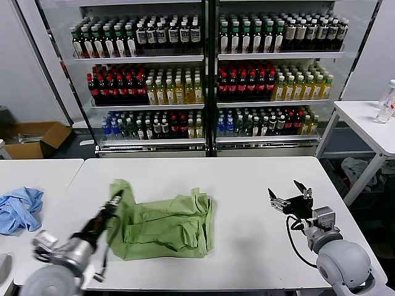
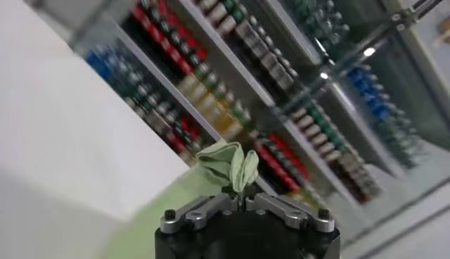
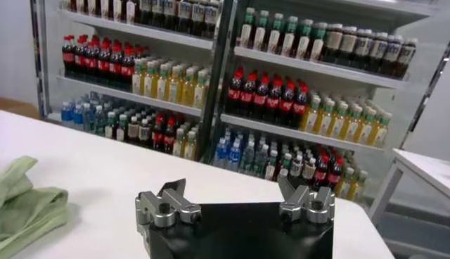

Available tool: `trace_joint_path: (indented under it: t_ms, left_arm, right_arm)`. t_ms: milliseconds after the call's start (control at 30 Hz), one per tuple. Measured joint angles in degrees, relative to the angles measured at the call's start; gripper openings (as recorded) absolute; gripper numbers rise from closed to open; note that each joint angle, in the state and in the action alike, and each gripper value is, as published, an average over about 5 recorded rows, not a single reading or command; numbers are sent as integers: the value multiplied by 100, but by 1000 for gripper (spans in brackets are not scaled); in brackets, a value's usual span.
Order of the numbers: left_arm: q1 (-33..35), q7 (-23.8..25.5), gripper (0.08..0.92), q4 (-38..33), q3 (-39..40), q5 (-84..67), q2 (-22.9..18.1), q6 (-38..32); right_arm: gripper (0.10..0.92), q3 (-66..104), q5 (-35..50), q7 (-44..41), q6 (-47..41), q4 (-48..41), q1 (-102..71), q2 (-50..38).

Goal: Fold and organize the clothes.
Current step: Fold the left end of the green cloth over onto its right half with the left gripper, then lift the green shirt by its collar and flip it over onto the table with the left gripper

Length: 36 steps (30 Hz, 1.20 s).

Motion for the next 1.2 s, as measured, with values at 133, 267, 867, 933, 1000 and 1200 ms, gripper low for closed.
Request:
trace_joint_path:
  t_ms: [133, 267, 867, 933, 1000, 1200]
  left_arm:
    - [-235, -4, 109, 183, 636, 226, -371, -18]
    - [-503, 25, 109, 494, 1144, 595, -652, 28]
    - [-903, 846, 545, 1017, 2108, 2971, -782, 306]
    - [-813, 856, 597, 998, 2009, 3110, -713, 285]
    - [-704, 837, 658, 1003, 1858, 3211, -624, 253]
    - [-362, 628, 804, 1151, 1270, 3449, -314, 109]
  right_arm:
    - [823, 56, -15, -18, 15, -5, -19, 32]
    - [823, 81, 7, -37, 10, -33, 2, 27]
    - [823, -208, 8, -117, 250, -301, 319, 45]
    - [823, -215, 4, -118, 281, -324, 325, 47]
    - [823, -225, 2, -117, 302, -339, 330, 55]
    - [823, -206, -26, -112, 342, -336, 304, 97]
